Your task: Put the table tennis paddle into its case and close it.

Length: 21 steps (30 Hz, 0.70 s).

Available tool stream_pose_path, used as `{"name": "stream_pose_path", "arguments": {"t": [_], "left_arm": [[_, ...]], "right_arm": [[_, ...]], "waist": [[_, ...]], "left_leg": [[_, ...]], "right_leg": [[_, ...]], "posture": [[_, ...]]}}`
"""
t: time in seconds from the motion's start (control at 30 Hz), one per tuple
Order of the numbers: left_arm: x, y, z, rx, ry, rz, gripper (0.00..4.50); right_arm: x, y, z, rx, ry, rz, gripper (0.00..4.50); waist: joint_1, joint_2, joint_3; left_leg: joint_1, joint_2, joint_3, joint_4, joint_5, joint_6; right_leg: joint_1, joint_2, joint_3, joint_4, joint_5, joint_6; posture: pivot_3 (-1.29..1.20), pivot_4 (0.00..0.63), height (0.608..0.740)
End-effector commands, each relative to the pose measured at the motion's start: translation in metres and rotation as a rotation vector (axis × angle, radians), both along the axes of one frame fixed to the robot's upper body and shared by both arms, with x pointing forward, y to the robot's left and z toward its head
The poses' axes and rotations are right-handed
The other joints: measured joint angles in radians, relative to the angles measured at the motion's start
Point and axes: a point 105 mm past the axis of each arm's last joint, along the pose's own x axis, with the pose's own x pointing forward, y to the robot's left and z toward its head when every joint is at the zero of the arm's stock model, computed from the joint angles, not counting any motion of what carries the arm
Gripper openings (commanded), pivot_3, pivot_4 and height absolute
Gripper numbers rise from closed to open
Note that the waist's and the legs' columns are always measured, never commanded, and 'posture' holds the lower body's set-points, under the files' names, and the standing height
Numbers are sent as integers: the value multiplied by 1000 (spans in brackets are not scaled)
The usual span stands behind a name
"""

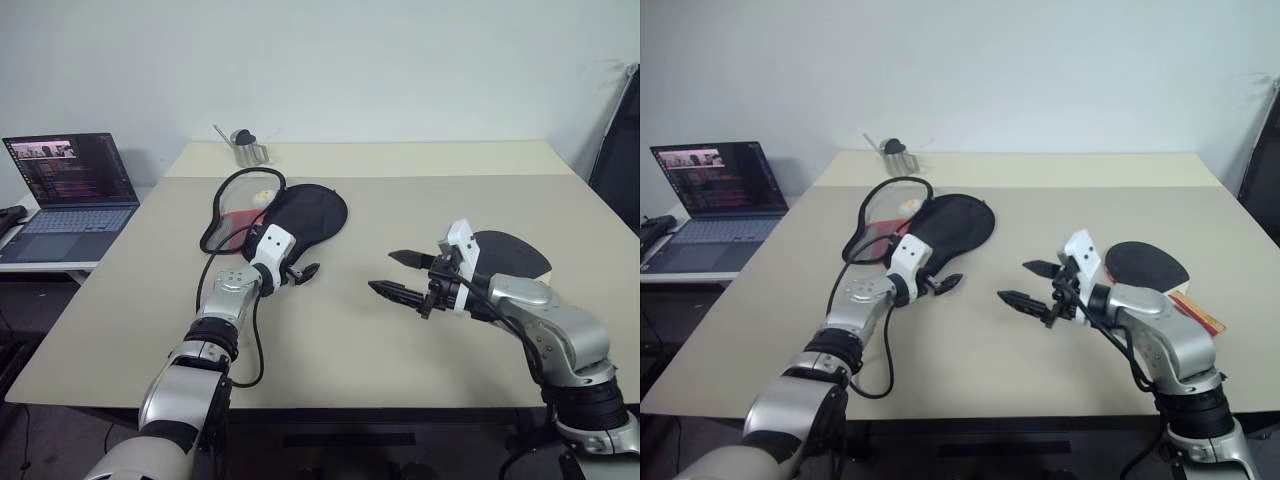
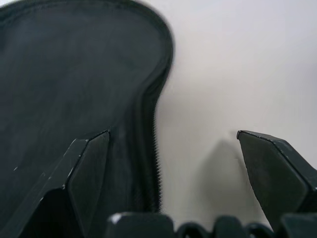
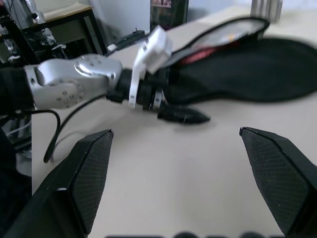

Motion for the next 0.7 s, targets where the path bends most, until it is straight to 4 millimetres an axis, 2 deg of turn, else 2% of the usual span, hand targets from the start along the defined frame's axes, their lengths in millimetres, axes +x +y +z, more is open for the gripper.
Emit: {"name": "stream_pose_path", "arguments": {"t": [0.03, 0.23, 0.33, 0.53, 0.7], "left_arm": [[6, -1, 11, 8, -38, 17, 4500], [8, 0, -1, 57, -2, 58, 4500], [8, 3, -7, 80, 11, 76, 3911], [5, 2, -15, 60, 53, 84, 1951], [3, 11, -23, 36, 76, 128, 202]], "right_arm": [[-4, -1, 25, 23, -87, 5, 4481], [-5, -2, 29, 28, -105, -13, 4481], [-5, -4, 29, 29, -105, -25, 4500], [-4, -9, 30, 29, -112, -46, 4500], [-2, -13, 32, 36, -119, -62, 4500]], "waist": [[0, 0, 0], [3, -1, 0], [3, -1, 0], [-1, -1, 0], [-3, -1, 0]], "left_leg": [[0, 0, 0, 0, 0, 0], [0, 0, 0, 0, 0, 0], [1, 0, 0, 1, 0, 0], [4, 0, 0, 1, -1, 2], [4, 1, 0, 1, 0, 2]], "right_leg": [[0, 0, 0, 0, 0, 0], [0, 0, 0, 1, 0, 0], [1, 0, 0, 2, 0, 0], [2, 1, 0, 3, 2, 0], [2, 3, 1, 3, 3, -1]], "posture": [[0, 150, 740], [0, 150, 740], [0, 150, 740], [0, 150, 740], [0, 150, 740]]}}
